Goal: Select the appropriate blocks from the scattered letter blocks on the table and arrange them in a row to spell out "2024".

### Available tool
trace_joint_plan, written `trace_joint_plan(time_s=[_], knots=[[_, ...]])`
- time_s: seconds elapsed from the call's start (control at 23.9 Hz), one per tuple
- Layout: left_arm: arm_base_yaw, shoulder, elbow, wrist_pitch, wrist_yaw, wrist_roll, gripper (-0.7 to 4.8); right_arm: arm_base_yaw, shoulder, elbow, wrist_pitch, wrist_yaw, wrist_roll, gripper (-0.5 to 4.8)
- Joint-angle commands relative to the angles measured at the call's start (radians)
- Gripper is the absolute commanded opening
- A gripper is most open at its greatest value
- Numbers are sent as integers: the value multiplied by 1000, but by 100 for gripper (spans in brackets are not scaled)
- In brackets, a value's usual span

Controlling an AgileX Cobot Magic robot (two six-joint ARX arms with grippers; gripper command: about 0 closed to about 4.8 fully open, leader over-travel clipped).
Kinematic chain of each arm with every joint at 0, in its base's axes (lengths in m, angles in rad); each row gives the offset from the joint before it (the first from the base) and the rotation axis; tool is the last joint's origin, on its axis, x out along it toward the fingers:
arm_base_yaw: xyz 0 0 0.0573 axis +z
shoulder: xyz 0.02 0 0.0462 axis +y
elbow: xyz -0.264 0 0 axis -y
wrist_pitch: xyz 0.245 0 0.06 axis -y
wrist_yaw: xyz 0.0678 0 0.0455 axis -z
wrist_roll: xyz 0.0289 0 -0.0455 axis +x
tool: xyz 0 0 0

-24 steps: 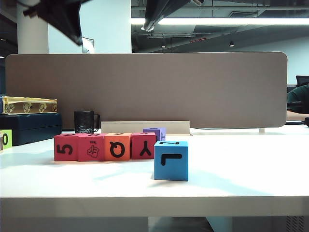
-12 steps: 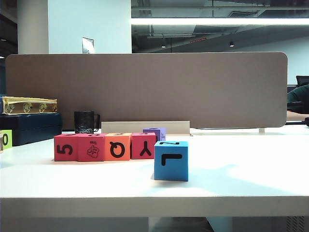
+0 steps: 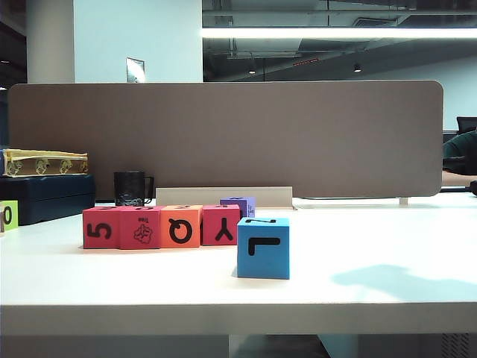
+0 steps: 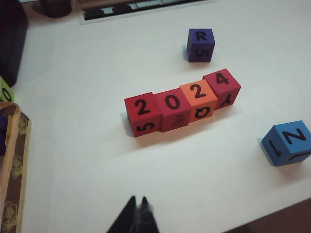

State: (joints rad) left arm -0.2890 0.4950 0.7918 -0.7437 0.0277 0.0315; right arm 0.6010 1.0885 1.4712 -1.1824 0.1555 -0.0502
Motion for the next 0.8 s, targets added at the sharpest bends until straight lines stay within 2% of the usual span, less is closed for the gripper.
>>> trace_joint_plan(time_s=[0.04, 0.25, 0.46, 0.59, 0.8], knots=[[1, -71, -19, 21, -18, -10, -6, -24, -94, -218, 142, -43, 33, -3], [1, -87, -34, 3, -132, -5, -6, -76, -285, -635, 411, -46, 85, -3], [1, -84, -95, 20, -180, 20, -6, -144, -423, -885, 651, -15, 127, -3], [1, -83, -97, 27, -180, 16, -6, -151, -449, -938, 688, 2, 128, -3], [1, -84, -97, -2, -128, 11, -5, -151, -447, -938, 648, 0, 128, -1]])
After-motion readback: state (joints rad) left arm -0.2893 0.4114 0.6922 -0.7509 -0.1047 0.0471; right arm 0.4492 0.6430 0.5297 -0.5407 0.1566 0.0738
